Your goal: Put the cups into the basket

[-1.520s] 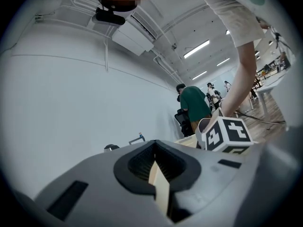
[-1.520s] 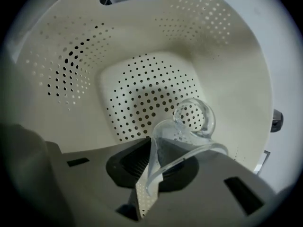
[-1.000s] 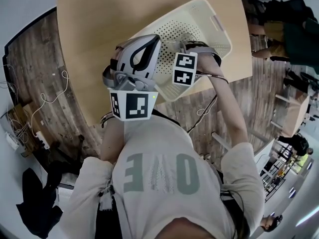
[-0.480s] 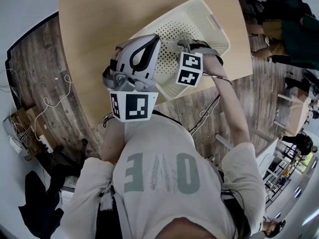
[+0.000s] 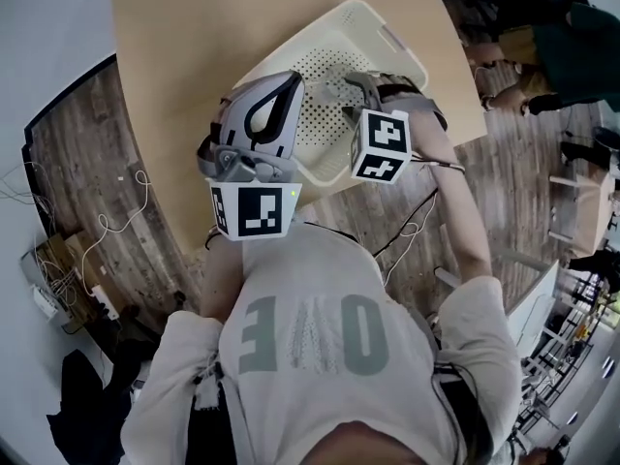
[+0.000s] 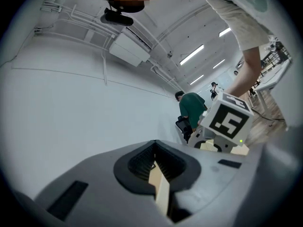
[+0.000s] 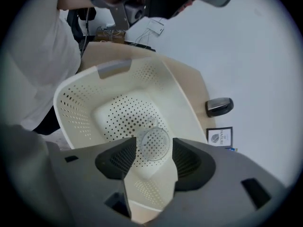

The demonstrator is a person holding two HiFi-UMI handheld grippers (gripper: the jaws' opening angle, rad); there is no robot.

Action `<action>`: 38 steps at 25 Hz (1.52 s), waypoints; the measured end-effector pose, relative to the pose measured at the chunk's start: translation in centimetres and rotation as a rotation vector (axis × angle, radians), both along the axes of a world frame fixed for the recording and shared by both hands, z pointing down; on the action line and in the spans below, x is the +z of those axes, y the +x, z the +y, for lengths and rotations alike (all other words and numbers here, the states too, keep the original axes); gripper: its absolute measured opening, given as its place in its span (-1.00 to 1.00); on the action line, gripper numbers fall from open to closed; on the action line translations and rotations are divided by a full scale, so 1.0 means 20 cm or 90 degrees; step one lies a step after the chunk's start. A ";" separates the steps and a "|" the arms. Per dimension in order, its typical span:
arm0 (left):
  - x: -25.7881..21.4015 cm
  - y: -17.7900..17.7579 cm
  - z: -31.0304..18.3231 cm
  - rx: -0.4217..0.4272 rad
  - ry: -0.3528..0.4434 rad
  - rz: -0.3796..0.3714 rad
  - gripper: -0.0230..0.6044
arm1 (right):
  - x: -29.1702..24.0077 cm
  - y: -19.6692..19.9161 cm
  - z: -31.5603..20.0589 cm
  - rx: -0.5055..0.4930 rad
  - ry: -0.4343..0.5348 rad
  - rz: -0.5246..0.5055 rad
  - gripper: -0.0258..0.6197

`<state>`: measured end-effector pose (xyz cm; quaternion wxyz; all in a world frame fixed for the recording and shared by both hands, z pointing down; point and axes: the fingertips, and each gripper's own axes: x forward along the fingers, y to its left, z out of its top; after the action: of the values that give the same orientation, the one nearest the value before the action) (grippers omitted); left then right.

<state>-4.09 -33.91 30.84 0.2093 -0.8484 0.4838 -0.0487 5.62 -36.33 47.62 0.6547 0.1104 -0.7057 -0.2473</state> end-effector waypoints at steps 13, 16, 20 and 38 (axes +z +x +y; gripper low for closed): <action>-0.20 0.16 0.20 -0.004 0.047 -0.024 -0.90 | -0.66 -0.17 0.22 0.014 0.143 -0.311 -0.93; -0.22 0.18 0.24 -0.007 0.055 -0.022 -0.90 | -0.75 -0.22 0.29 0.029 0.132 -0.443 -0.93; -0.22 0.23 0.30 0.001 0.057 -0.024 -0.90 | -0.91 -0.24 0.44 0.070 0.026 -0.732 -0.93; -0.32 0.31 0.38 0.012 0.069 -0.057 -0.90 | -1.04 -0.05 0.53 0.163 0.223 -0.827 -0.93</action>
<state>2.13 -26.21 24.45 0.2770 -0.8372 0.4679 -0.0580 4.60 -25.80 26.88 0.0948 0.4233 -0.8864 -0.1618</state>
